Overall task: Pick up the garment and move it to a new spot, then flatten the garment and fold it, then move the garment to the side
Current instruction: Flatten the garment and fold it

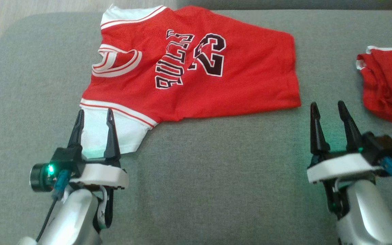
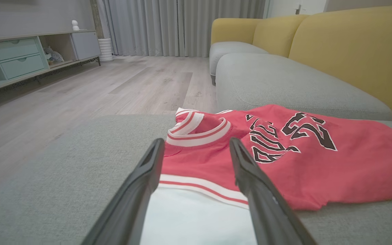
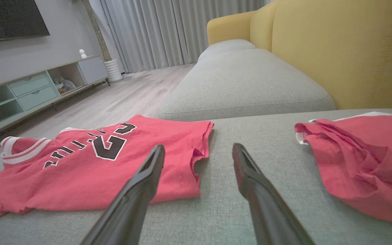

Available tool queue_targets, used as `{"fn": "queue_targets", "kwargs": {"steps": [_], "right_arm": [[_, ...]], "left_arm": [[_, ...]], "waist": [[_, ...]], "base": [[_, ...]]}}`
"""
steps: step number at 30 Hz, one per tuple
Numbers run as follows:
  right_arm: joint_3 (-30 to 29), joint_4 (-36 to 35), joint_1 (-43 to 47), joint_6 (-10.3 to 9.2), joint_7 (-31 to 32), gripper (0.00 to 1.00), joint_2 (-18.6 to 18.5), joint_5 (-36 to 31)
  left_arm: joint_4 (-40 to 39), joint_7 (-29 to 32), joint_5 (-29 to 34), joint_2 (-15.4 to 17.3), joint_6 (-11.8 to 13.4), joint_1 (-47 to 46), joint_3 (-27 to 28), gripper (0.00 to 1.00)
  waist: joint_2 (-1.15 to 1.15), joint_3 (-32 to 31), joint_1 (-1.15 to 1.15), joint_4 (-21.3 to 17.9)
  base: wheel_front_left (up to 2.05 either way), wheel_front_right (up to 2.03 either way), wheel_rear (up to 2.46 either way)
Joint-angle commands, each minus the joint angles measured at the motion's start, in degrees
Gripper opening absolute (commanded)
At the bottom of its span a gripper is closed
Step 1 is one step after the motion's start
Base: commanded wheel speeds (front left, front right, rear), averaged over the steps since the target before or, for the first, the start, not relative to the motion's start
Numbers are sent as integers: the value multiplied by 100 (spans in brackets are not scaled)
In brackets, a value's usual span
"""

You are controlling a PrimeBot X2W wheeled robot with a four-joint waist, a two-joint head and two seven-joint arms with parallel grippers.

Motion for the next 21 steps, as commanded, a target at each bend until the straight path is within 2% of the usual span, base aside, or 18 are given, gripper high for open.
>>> {"fn": "queue_targets", "kwargs": {"steps": [1,12,21], "right_arm": [[120,3,-377,-4,29,100,-18,-87],[-80,1547,-1645,-4,1031,100,-18,-96],[0,2488,-2280,-4,1386,100,-18,-125]], "left_arm": [[-123,-54,64,54,-26,-226,236,100],[27,-54,220,-185,-218,-412,274,100],[80,-54,340,-331,-321,-464,352,100]], "waist": [[0,78,-1,62],[0,321,-1,404],[0,435,-1,555]], "base": [[0,0,0],[0,0,0],[0,0,0]]}}
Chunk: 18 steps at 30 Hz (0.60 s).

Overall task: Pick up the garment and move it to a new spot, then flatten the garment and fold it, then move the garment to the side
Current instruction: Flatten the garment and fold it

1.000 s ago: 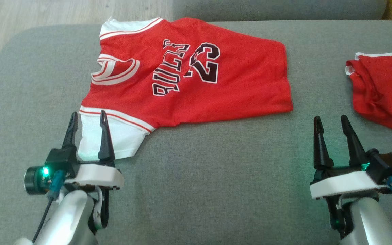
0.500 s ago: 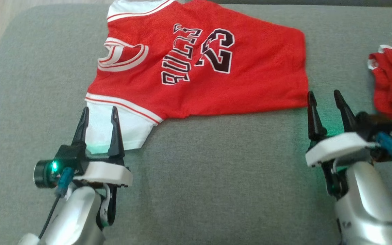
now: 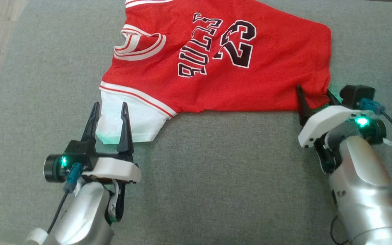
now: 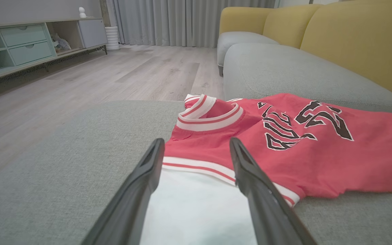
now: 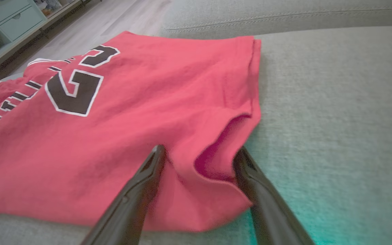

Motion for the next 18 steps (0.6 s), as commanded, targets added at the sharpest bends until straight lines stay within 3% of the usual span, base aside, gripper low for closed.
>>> {"fn": "queue_targets", "kwargs": {"steps": [1,2,4,11,18], "right_arm": [[213,-91,-225,-4,-2,100,14,29],[284,-35,-278,-4,-25,94,14,54],[384,10,-358,-4,-179,0,14,-11],[364,-222,-57,-4,-959,0,8,-328],[568,-971,798,-4,-896,0,12,37]], "left_arm": [[-131,-54,66,65,-24,-254,260,100],[-122,-54,82,50,-31,-255,272,100],[-99,-54,110,28,-41,-249,301,100],[-31,-54,174,3,-107,-147,449,100],[-55,-54,227,-11,-143,25,565,100]], "waist": [[0,9,-1,10],[0,8,-1,9],[0,-9,-1,-11],[0,-282,-1,-290],[0,-615,-1,-667]], "base": [[0,0,0],[0,0,0],[0,0,0],[0,0,0],[0,0,0]]}}
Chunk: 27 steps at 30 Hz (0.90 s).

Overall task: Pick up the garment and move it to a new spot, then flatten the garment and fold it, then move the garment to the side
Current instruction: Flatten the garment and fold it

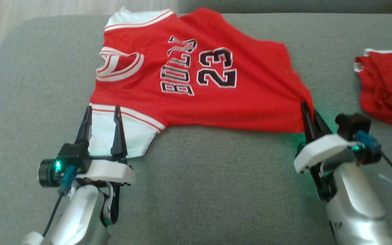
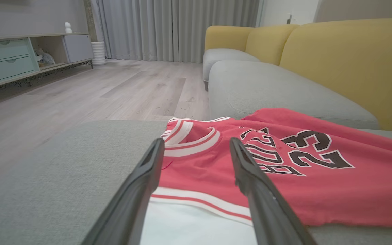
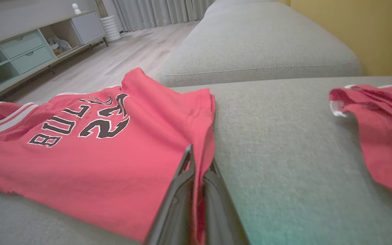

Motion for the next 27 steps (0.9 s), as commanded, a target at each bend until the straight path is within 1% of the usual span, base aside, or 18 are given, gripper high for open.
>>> {"fn": "queue_targets", "kwargs": {"steps": [1,8,11,14,20,27], "right_arm": [[140,-339,44,-4,42,0,30,76],[41,-1387,866,-4,529,0,31,253],[8,-1734,1063,-4,734,0,31,247],[-30,-1943,1078,-4,931,0,31,152],[-100,-1886,803,-4,1272,0,31,-101],[-395,-1173,163,-4,1584,0,31,-621]], "left_arm": [[-165,-54,65,60,-23,-35,236,100],[-197,-54,116,31,-38,128,283,100],[-211,-54,132,11,-56,152,283,100],[-228,-54,161,-11,-94,103,240,100],[-219,-55,196,-16,-149,-32,202,100],[-173,-55,225,-91,-201,-231,161,100]], "waist": [[0,-164,1,-171],[0,-357,1,-402],[0,-345,1,-413],[0,-242,1,-356],[0,-20,1,-175],[0,231,1,148]], "base": [[0,0,0],[0,0,0],[0,0,0],[0,0,0],[0,0,0],[0,0,0]]}}
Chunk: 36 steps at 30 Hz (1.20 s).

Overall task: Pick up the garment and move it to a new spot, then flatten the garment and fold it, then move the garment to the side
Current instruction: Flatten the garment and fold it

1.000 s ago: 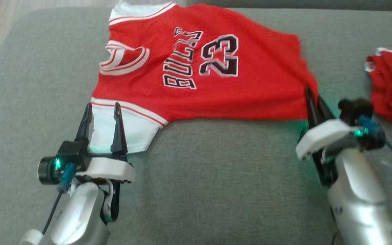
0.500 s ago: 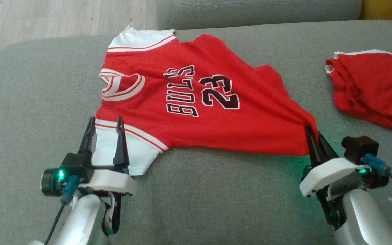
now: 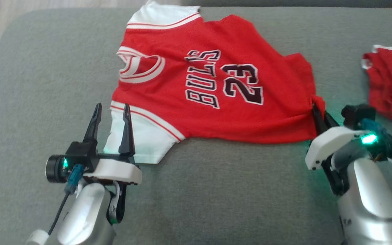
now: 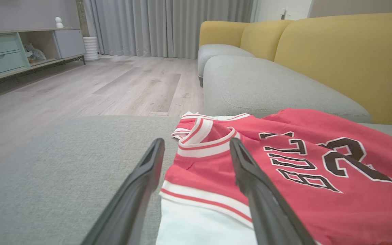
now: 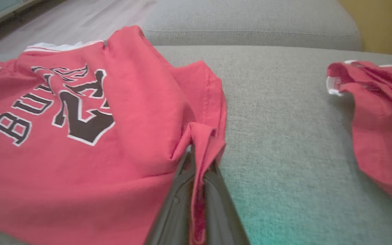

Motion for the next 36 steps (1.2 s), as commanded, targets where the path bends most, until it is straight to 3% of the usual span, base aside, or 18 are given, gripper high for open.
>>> {"fn": "queue_targets", "kwargs": {"steps": [1,4,5,6,11,17,25,36], "right_arm": [[53,4,-283,-4,17,0,17,-128],[-128,409,-501,-4,14,0,17,-390],[-210,523,-564,-4,-23,29,17,-479],[-299,622,-615,-4,-67,100,17,-597],[-687,1005,-715,-4,-325,100,17,-1019],[-968,976,-553,-4,-1031,100,17,-835],[-1031,182,109,-4,-1850,100,17,-452],[-588,-885,1102,-4,-2120,100,17,263]], "left_arm": [[-137,-55,42,43,-32,-244,166,100],[-117,-55,54,19,-55,-274,165,100],[-111,-55,60,14,-59,-279,168,100],[-106,-55,64,11,-64,-281,173,100],[-102,-55,81,35,-57,-256,253,100],[-140,-55,107,89,-47,-152,343,100],[-225,-55,113,106,-34,19,445,100],[-271,-55,124,39,-19,300,509,100]], "waist": [[0,105,-1,131],[0,134,-1,201],[0,137,-1,213],[0,137,-1,217],[0,71,-1,115],[0,-132,-1,-169],[0,-454,-1,-448],[0,-653,-1,-482]], "base": [[0,0,0],[0,0,0],[0,0,0],[0,0,0],[0,0,0],[0,0,0],[0,0,0],[0,0,0]]}}
